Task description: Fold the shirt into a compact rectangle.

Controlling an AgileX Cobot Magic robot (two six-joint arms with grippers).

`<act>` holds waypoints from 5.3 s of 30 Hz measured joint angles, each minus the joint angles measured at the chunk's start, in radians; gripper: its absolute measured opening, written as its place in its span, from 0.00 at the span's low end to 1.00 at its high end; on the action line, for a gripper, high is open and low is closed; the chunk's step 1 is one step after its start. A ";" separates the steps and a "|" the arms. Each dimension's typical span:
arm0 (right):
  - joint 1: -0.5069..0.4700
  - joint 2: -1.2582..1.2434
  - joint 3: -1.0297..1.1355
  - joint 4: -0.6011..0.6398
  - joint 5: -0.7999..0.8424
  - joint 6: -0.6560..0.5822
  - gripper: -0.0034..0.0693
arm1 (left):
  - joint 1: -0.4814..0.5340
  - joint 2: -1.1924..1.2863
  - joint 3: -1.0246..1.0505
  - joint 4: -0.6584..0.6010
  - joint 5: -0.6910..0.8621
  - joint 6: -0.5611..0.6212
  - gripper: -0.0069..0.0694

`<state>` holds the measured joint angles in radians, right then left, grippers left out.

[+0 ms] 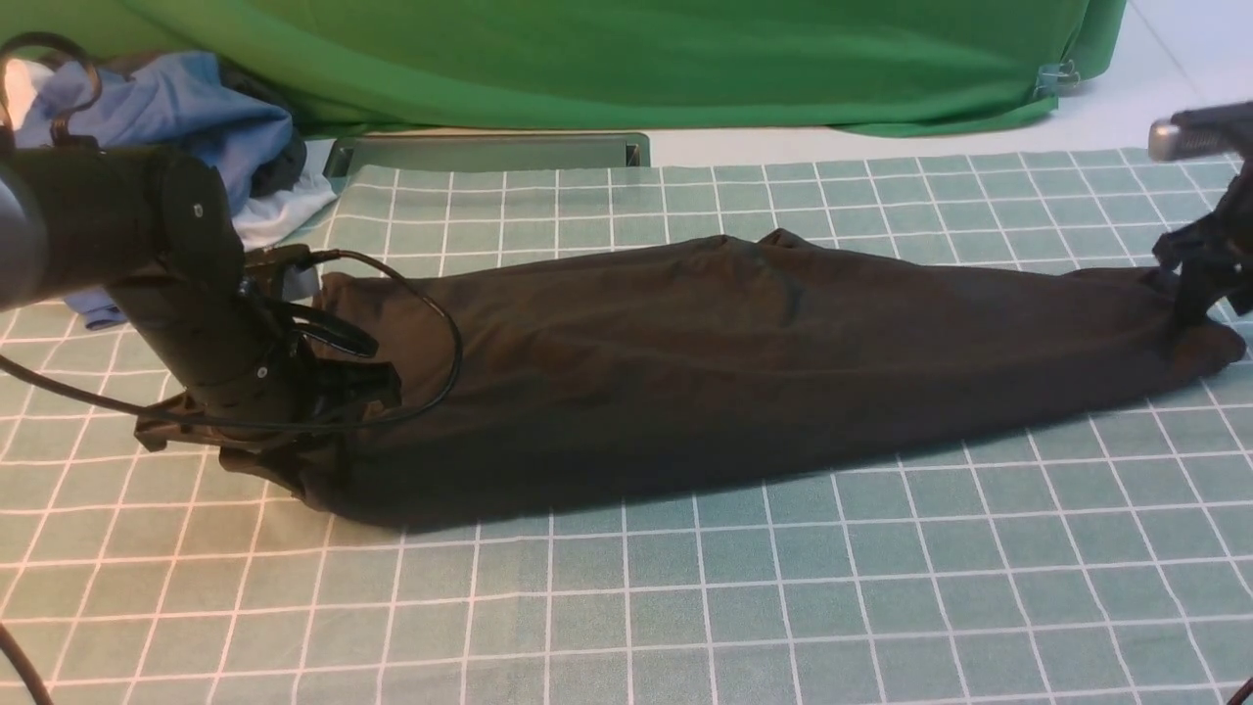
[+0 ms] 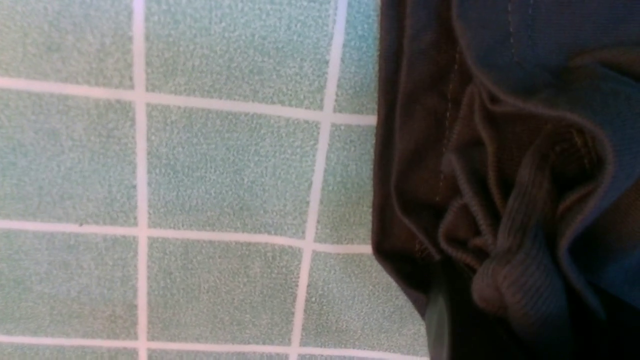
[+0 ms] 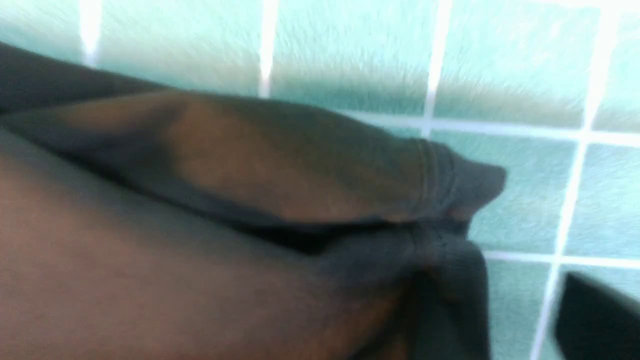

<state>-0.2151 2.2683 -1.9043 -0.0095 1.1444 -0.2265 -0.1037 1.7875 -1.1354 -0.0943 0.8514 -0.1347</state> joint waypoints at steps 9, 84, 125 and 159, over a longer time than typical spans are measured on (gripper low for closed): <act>0.009 0.001 -0.072 0.023 0.027 0.057 0.89 | 0.002 0.000 -0.220 -0.004 0.224 -0.016 0.40; -0.061 -0.655 0.135 -0.063 0.086 0.104 0.18 | 0.004 -0.104 -0.633 -0.189 0.363 0.026 0.14; 0.797 -0.245 0.101 0.183 -0.217 0.456 0.18 | 0.004 -0.106 -0.634 -0.090 0.316 -0.014 0.14; 0.707 -0.123 0.109 0.174 -0.146 0.363 0.09 | 0.004 -0.059 -0.627 -0.124 0.352 -0.028 0.14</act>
<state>0.4923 2.1450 -1.7952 0.1650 0.9979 0.1361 -0.1001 1.7286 -1.7624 -0.2180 1.2039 -0.1628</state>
